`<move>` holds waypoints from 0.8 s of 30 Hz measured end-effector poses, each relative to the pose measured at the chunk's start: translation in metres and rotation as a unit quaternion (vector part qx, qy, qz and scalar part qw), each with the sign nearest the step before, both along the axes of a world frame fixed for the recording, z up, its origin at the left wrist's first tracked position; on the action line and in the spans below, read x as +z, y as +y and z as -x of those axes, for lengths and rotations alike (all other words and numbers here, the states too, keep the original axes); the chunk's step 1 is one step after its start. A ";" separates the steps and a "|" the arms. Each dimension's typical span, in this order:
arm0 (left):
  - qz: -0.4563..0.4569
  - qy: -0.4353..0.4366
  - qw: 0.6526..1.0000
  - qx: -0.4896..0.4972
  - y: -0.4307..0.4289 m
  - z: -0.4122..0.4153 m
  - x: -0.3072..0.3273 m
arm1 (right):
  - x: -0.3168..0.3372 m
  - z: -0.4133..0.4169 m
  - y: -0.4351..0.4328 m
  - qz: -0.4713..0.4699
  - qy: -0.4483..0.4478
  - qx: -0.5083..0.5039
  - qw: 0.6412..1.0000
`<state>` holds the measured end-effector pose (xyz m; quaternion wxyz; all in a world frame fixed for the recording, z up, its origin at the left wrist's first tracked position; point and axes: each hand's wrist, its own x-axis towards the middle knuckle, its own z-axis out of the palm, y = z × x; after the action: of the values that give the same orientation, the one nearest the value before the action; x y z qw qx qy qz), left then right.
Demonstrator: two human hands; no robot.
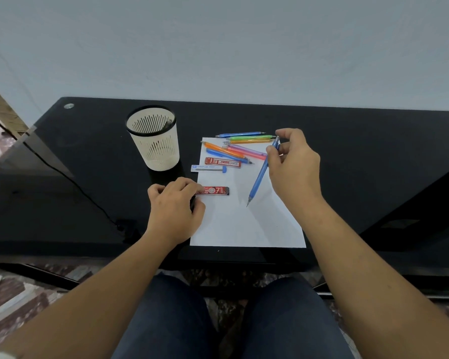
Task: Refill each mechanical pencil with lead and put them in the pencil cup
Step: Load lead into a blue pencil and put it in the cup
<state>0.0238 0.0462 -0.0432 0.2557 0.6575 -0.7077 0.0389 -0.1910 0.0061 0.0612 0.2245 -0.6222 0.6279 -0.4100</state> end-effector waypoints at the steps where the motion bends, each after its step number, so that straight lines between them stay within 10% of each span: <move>1: 0.000 0.000 1.000 0.000 0.000 0.000 0.000 | 0.000 0.000 0.000 -0.001 0.004 0.003 1.000; 24: -0.012 -0.003 1.000 0.001 0.001 0.001 0.004 | 0.001 0.000 0.005 0.012 -0.016 0.008 1.000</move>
<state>0.0228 0.0475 -0.0389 0.2462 0.6611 -0.7080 0.0327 -0.1907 0.0110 0.0618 0.2300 -0.6231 0.6146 -0.4255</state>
